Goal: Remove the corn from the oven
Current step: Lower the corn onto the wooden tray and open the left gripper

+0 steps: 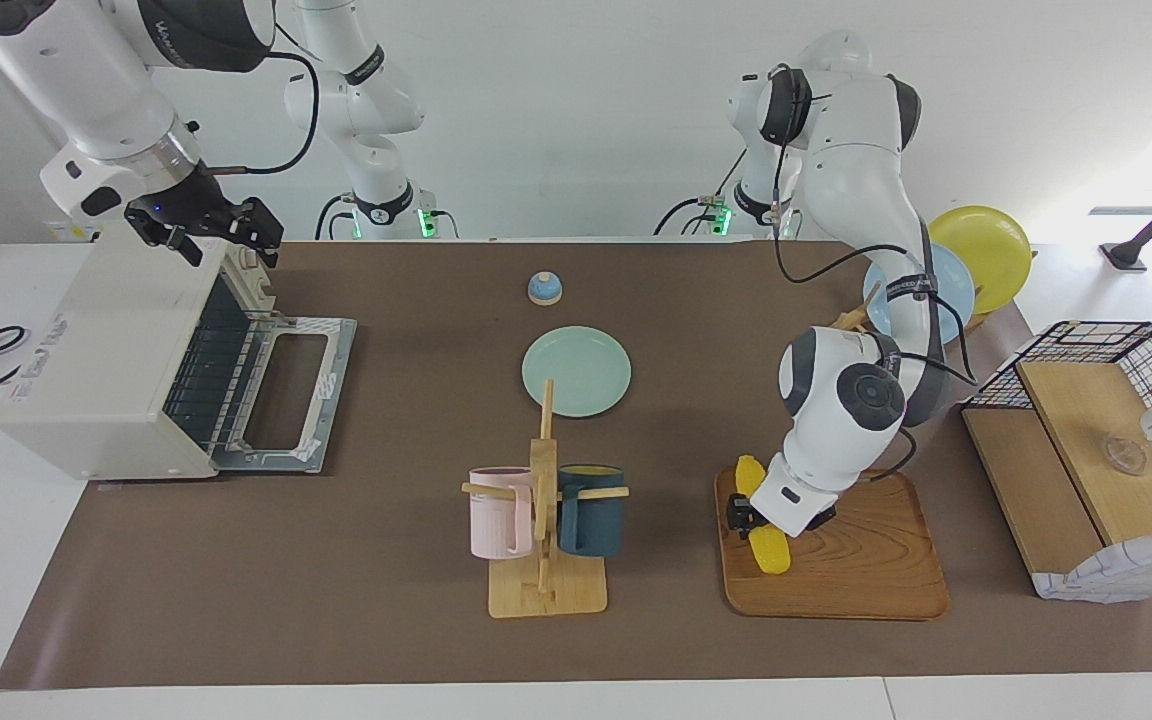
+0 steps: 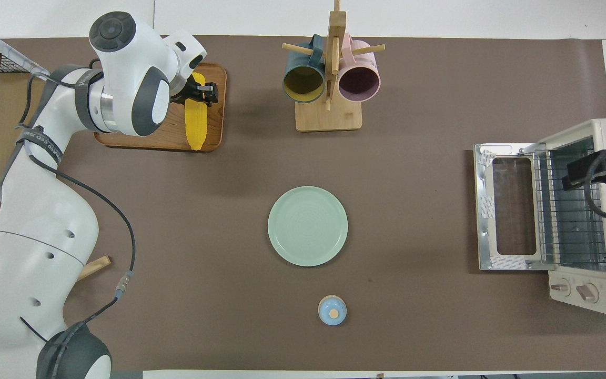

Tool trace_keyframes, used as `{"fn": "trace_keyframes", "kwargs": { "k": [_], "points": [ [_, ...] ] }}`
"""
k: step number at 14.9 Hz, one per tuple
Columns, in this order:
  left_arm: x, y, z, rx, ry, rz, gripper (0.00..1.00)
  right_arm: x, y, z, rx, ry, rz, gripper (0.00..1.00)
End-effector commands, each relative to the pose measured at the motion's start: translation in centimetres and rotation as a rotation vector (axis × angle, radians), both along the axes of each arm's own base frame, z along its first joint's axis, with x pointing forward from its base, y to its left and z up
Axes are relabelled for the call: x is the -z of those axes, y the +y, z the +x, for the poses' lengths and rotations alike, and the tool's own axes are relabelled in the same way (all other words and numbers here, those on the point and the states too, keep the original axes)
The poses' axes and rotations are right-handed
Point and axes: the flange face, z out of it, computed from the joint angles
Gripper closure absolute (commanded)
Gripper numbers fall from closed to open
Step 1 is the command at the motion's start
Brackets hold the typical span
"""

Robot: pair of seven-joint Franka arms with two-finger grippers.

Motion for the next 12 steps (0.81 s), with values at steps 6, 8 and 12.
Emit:
{"fn": "trace_keyframes", "kwargs": {
  "k": [6, 8, 12],
  "points": [
    [0.94, 0.41, 0.51, 0.045, -0.032, -0.004, 0.92, -0.14, -0.35, -0.37, -0.010, -0.005, 0.008, 0.00],
    [0.71, 0.40, 0.52, 0.044, -0.034, -0.007, 0.00, -0.14, -0.35, -0.37, -0.010, -0.005, 0.008, 0.00],
    [0.37, 0.41, 0.36, 0.042, -0.021, -0.007, 0.00, -0.14, -0.35, -0.37, -0.010, -0.005, 0.008, 0.00]
  ]
}}
